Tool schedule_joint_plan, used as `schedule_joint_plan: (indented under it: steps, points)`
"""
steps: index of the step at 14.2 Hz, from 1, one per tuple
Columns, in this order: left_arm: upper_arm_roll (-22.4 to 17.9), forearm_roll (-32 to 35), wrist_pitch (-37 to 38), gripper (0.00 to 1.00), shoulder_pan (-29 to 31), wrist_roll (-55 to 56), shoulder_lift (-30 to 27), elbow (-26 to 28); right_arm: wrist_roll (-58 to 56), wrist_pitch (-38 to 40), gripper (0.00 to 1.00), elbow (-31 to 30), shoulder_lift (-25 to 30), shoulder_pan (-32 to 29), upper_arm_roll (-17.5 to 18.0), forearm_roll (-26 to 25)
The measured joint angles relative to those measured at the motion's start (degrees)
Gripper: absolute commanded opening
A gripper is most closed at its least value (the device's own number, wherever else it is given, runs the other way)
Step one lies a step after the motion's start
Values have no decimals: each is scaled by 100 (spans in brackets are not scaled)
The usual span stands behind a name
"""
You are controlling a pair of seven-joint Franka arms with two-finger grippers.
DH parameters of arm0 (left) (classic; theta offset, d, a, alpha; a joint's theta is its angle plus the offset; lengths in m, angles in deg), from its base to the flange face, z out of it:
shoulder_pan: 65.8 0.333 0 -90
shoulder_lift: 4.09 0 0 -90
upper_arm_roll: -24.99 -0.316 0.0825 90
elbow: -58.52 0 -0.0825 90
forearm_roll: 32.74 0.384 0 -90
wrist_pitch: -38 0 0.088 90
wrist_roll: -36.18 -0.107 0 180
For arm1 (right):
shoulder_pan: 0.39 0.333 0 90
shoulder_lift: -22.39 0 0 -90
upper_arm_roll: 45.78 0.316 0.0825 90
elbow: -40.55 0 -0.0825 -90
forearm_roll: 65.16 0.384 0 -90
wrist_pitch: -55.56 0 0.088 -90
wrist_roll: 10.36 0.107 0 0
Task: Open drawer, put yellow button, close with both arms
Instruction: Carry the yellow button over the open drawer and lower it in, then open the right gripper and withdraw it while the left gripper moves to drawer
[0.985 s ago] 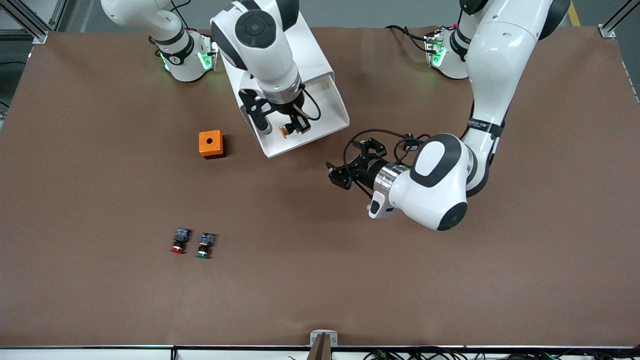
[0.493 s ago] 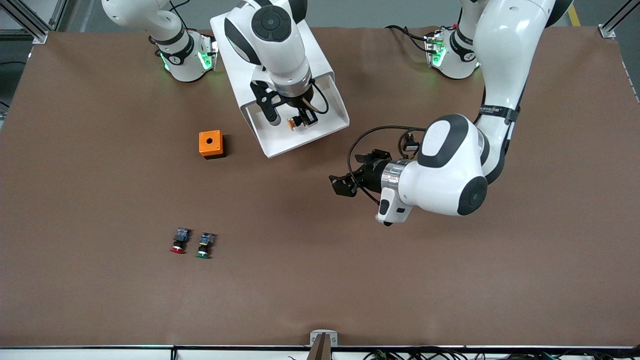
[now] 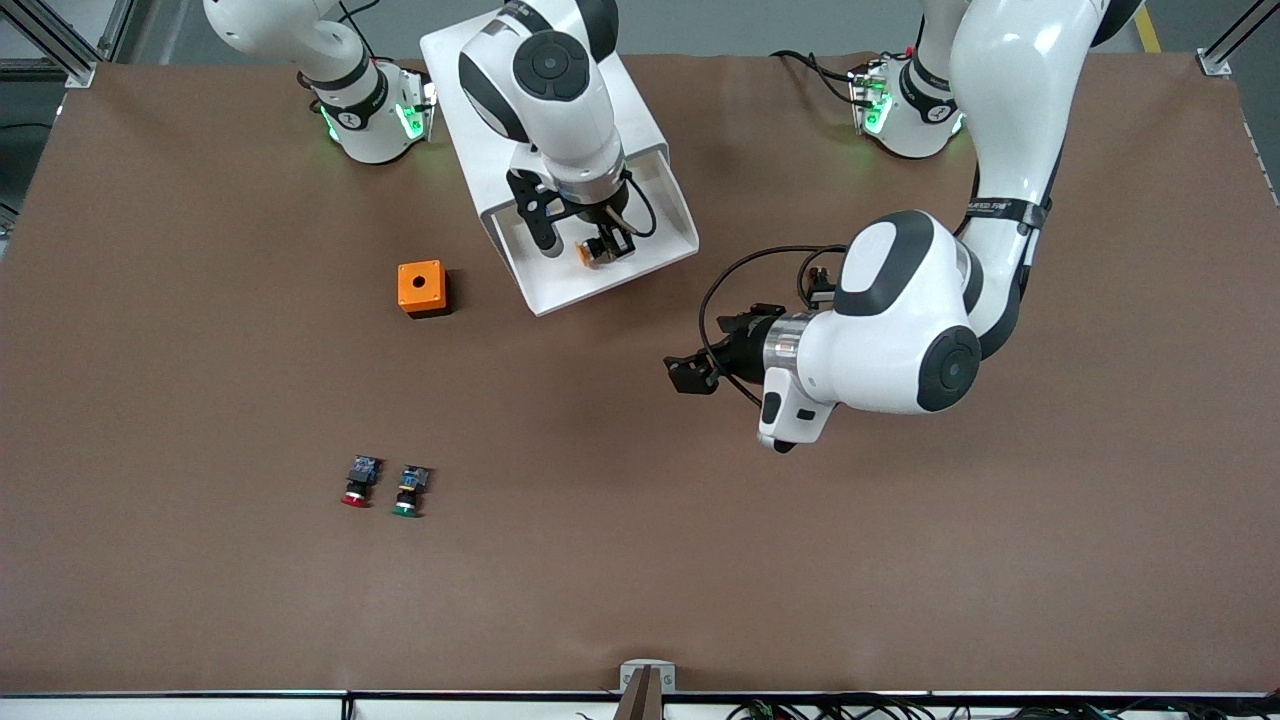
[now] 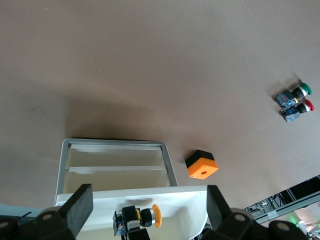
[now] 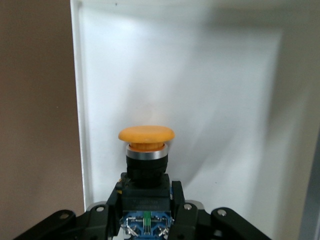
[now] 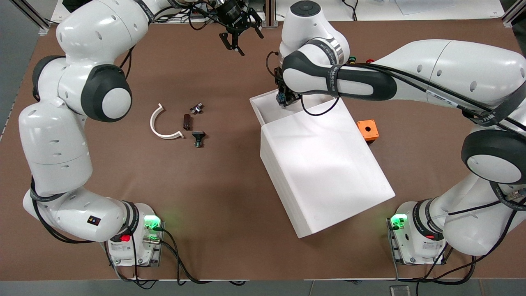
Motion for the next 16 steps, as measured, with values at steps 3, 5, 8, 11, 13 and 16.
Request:
schedule_joint_plan:
  steps: [3,5,8,11,13,16]
  points:
    - [0,13,-18,100,11,0,-35,-3,2,-23,100,1,-60,23,0,-1]
    - [-7,17,-22,100,36,0,-96,-3,2,-27,100,36,-60,49,0,-3]
    - [-14,130,-22,100,43,0,-137,-3,-149,35,100,266,-52,30,-72,-16]
    - [-8,279,-22,100,20,0,-137,19,-1156,848,100,919,-30,-374,-155,-22]
    - [-7,283,-22,100,10,0,-137,39,-2270,1559,100,1408,5,-891,-187,-22]
    - [10,518,-28,100,-44,0,-137,62,-4382,2325,100,1642,96,-1746,-222,-26]
